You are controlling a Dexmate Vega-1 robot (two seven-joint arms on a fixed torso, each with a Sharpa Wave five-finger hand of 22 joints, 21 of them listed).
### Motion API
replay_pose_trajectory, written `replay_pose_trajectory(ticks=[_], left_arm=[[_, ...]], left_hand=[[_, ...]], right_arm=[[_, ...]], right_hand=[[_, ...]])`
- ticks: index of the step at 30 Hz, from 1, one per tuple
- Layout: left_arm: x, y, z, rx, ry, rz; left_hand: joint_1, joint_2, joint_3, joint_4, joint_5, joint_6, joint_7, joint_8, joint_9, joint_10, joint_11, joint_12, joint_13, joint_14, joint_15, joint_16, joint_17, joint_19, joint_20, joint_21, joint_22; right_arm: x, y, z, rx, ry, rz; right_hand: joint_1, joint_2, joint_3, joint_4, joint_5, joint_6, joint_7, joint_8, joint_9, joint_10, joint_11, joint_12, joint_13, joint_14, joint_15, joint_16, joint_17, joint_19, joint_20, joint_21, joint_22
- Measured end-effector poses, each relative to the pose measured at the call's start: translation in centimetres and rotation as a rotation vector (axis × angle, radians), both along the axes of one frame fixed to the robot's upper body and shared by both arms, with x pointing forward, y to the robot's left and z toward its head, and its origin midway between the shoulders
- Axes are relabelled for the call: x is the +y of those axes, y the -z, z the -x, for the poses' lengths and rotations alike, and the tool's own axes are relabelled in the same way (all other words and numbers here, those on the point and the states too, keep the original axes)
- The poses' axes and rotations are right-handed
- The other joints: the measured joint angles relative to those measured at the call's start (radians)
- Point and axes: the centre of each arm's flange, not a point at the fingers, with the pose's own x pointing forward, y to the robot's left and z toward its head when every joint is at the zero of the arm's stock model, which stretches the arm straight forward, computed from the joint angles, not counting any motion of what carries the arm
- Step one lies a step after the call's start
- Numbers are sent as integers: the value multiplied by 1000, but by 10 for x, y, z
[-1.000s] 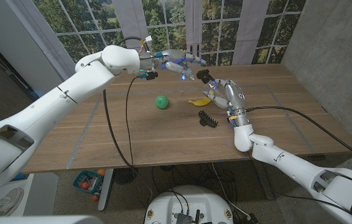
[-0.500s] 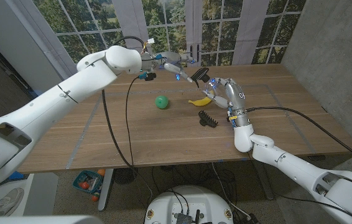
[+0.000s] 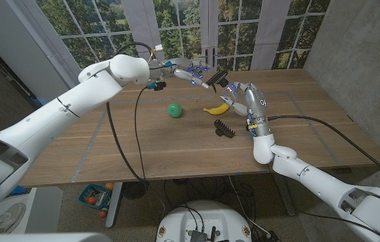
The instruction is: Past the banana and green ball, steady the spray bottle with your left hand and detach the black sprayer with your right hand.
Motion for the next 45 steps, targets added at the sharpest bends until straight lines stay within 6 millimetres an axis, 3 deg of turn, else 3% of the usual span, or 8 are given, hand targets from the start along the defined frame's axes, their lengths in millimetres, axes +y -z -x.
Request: replay_pose_trajectory(ticks=[9, 15, 19, 28, 36, 40, 44, 45], left_arm=[[1, 8, -5, 48, 100, 89], [2, 10, -10, 60, 129, 141], [1, 12, -14, 62, 133, 152], [-6, 13, -20, 50, 138, 167], [-12, 17, -23, 6, 137, 218], [-14, 19, -23, -31, 121, 240], [-15, 22, -21, -74, 102, 264], [-15, 22, -21, -88, 95, 273]], left_hand=[[-25, 37, -23, 21, 51, 108, -5, 13, 0, 100, -42, 21, 0, 77, -1, 6, -63, 109, -29, -36, 0], [60, 113, 24, -11, 61, 155, -10, 14, 0, 145, -60, 20, -2, 117, -2, 12, -111, 158, -52, -65, 0], [109, 90, 33, -42, 52, 158, -13, 9, 0, 157, -62, 13, -3, 119, -1, 5, -140, 169, -55, -78, 0], [121, 105, 30, -37, 25, 293, 6, 30, 2, 295, -62, 31, 0, 231, -5, 38, -174, 234, -77, -106, 3], [201, 231, 158, -82, -59, 651, 67, 79, 1, 682, -65, 101, 0, 472, -23, 96, -207, 375, -111, -117, 8], [250, 219, 201, -99, -60, 727, 66, 90, 0, 784, -65, 110, -2, 541, -40, 110, -205, 411, -114, -117, 12], [355, 214, 245, -107, -58, 815, 49, 111, 4, 850, -5, 138, -2, 648, -64, 171, -165, 459, -116, -93, 19], [376, 203, 252, -107, -54, 838, 66, 117, 4, 868, 13, 138, -2, 674, -72, 189, -153, 470, -117, -82, 21]], right_arm=[[0, 0, 1, -2, 3, 9], [2, -1, 2, -11, -8, 18], [4, -3, 4, -21, -17, 21], [8, -6, 7, -41, -36, 32], [9, -7, 8, -45, -42, 36], [9, -7, 8, -46, -44, 37], [10, -7, 8, -47, -46, 36], [10, -8, 8, -47, -46, 36]], right_hand=[[0, 0, -3, 3, -1, 0, 0, -3, 2, 0, 0, -7, 2, 1, -1, -2, 5, 0, 0, 0, 0], [0, 0, -4, 4, -1, 0, 0, -4, 2, 0, 0, -7, 4, 1, -1, -2, 5, 0, 0, 0, 0], [0, 0, -6, 3, -1, 0, 0, -5, 5, 0, 0, -7, 5, 1, -1, -2, 5, 0, 0, 0, 0], [0, 0, -6, 3, -1, 0, 0, -6, 4, 0, 0, -7, 4, 1, -1, -2, 5, 0, 0, 0, 0], [11, -11, -12, 7, -1, 0, 0, -8, 4, 0, 0, -14, 4, 1, -1, -2, 5, 0, 0, 0, 0], [11, -11, -12, 7, -1, 0, 0, -8, 4, 0, 0, -14, 9, 1, -1, -2, 5, 0, 0, 0, 0], [11, -11, -12, 7, -1, 10, -2, -11, 4, 0, 0, -14, 8, 1, -1, -2, 8, 0, 0, 0, 0], [11, -11, -12, 7, -1, 11, -2, -11, 4, 0, 0, -14, 8, 1, -1, -2, 9, 0, 0, 0, 0]])
